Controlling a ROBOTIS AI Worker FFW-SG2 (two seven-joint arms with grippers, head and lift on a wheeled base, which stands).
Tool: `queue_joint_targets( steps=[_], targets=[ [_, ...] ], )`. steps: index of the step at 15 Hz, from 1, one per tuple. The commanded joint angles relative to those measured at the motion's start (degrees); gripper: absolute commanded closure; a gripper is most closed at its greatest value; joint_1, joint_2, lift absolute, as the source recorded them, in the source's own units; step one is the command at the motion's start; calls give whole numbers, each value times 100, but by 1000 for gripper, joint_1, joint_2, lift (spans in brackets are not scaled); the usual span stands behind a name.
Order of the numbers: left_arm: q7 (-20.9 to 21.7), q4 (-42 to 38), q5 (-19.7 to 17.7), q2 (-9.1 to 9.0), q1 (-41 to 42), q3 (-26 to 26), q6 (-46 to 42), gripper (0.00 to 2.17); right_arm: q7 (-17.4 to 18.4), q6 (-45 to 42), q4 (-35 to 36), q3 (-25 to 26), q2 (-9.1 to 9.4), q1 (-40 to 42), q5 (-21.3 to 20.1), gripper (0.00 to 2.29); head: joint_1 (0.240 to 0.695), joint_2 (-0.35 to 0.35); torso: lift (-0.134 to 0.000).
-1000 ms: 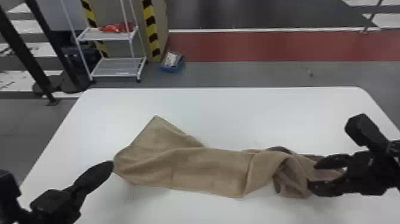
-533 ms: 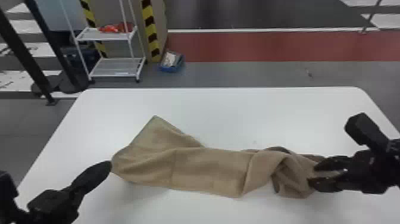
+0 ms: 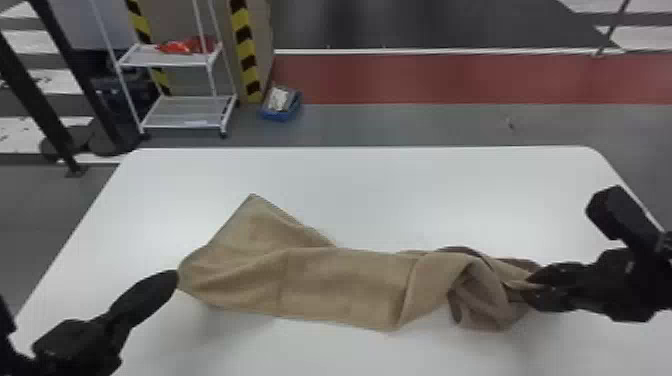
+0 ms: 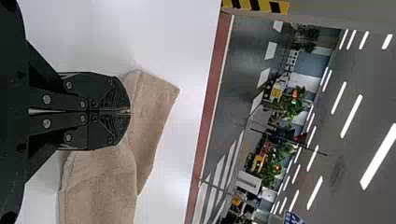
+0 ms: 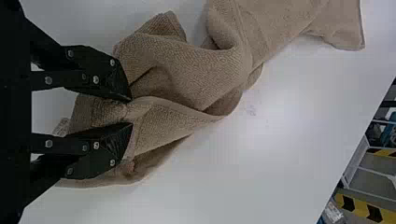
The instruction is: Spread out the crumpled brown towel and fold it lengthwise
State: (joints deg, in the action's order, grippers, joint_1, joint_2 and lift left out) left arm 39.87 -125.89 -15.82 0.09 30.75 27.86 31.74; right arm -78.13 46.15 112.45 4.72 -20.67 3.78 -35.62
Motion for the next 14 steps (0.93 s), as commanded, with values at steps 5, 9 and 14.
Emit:
queue_joint_targets(
  steps=[5, 9, 14],
  targets=[
    [3, -58, 9, -24, 1, -26, 4, 1376, -19, -312, 243, 600, 1, 219, 371, 1308, 695, 7, -124],
    [56, -85, 9, -24, 1, -44, -14, 1376, -19, -681, 436, 1585, 98, 334, 1391, 1325, 695, -19, -124],
    [29, -392, 35, -24, -148, -88, 92, 1376, 281, -804, 497, 2516, 177, 298, 2630, 1325, 695, -75, -124]
  ],
)
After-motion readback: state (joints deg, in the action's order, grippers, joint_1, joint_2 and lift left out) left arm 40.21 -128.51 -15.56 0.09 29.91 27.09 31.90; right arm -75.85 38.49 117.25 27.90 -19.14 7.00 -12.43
